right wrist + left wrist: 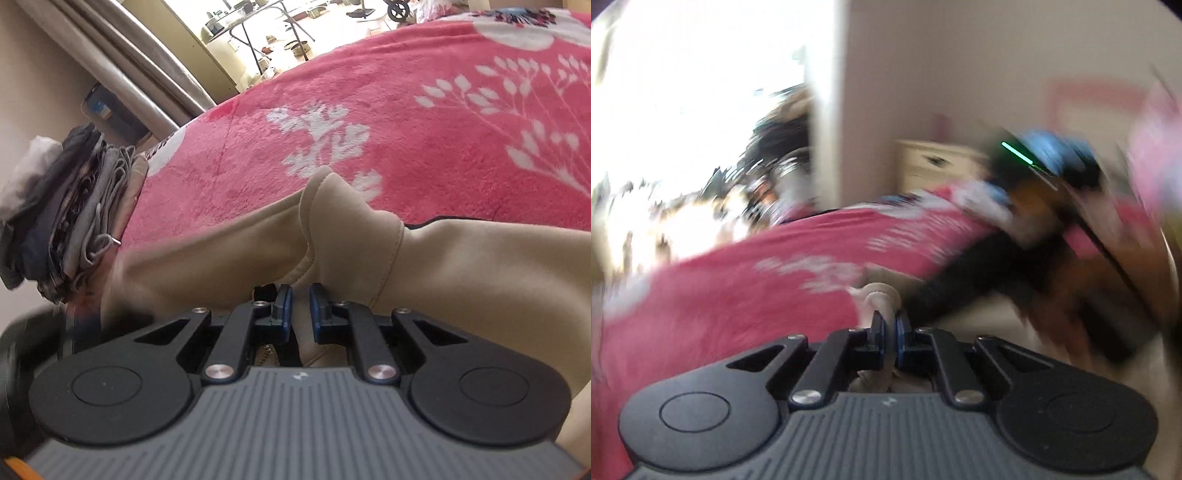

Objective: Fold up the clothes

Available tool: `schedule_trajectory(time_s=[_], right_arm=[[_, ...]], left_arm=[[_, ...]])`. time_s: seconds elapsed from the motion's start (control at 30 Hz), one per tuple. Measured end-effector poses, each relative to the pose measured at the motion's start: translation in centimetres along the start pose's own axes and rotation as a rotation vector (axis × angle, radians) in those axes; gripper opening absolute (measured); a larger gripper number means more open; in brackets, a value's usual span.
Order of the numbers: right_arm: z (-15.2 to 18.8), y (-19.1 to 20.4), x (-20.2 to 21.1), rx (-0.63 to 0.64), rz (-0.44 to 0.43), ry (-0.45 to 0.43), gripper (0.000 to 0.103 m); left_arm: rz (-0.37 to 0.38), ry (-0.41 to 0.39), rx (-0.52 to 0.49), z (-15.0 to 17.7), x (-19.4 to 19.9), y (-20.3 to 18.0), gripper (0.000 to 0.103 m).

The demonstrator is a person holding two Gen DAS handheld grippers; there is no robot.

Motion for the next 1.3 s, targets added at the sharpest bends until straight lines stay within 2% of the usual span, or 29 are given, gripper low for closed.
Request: schedule_trajectory(time_s=[0.07,0.13,0.27,0.4,0.47,0.53,0.7,0.73,0.77,0.83,1.0,1.13,1.17,1.3], right_arm=[[-0.2,0.0,0.3,-0.019,-0.008,-0.010,0.009],[-0.6,0.0,0.7,-0.027,-0.018,-0.027,0.012],[-2.9,0.8,3.0,0.019,-0.040,-0.089,0.013],[-6.8,1.2,5.2,0.038,-0.055,-0.185,0.018],[-8.7,1.1,5.1,0.066,-0.019,-0.214,0.031],[-9.2,0.7,3.6,0.082,0.010,-0.183,0.037],[-8.9,-0.1,-0.4,0.104,0.047,-0.069,0.037],[-8.4,0.0,-0.5,0.097,0.030,-0.042,0.032],[-7.9,0.2,-0.5,0.091,0.012,-0.017,0.019],[-6.9,0.7,0.6,0.087,-0.039,0.009,0.012],[-4.3,1.9,5.1,0.199,-0.082,0.013,0.012],[-0.8,1.9,6.5,0.369,-0.049,0.037,0.012],[-0.2,1.9,6.6,0.411,-0.036,0.033,0.012],[1.7,1.3,5.8,0.492,-0.001,0.018,0.012]], left_arm=[[0.036,0.027,-0.145,1.2,0.1,-2.0,0.007],[0.051,0.044,-0.213,2.2,0.1,-2.7,0.007],[0.044,0.053,-0.237,2.7,0.3,-2.3,0.007],[0.048,0.055,-0.262,3.0,0.2,-2.3,0.007],[0.051,0.051,-0.304,3.1,0.2,-2.7,0.007],[0.056,0.048,-0.345,3.4,0.6,-3.1,0.007],[0.062,0.053,-0.379,4.3,1.6,-3.1,0.007],[0.059,0.055,-0.378,4.3,1.6,-2.9,0.007],[0.058,0.057,-0.376,4.3,1.6,-2.7,0.007],[0.059,0.064,-0.374,4.6,1.9,-2.5,0.007],[0.071,0.080,-0.371,5.4,3.2,-2.7,0.008],[0.077,0.104,-0.320,5.7,3.9,-2.6,0.010],[0.081,0.118,-0.279,5.6,4.2,-2.3,0.015],[0.083,0.142,-0.034,4.5,6.1,-0.1,0.020]])
Point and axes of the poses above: each gripper's, at about its wrist camera, not at the fingertips, and x roughly against the way its jaws point, y to its left, z to its underside, the point moved 10 cm from there along -x, roughly the way its jaws point, and after that the axes turned 14 degrees about -y, right-handed, at the moved point
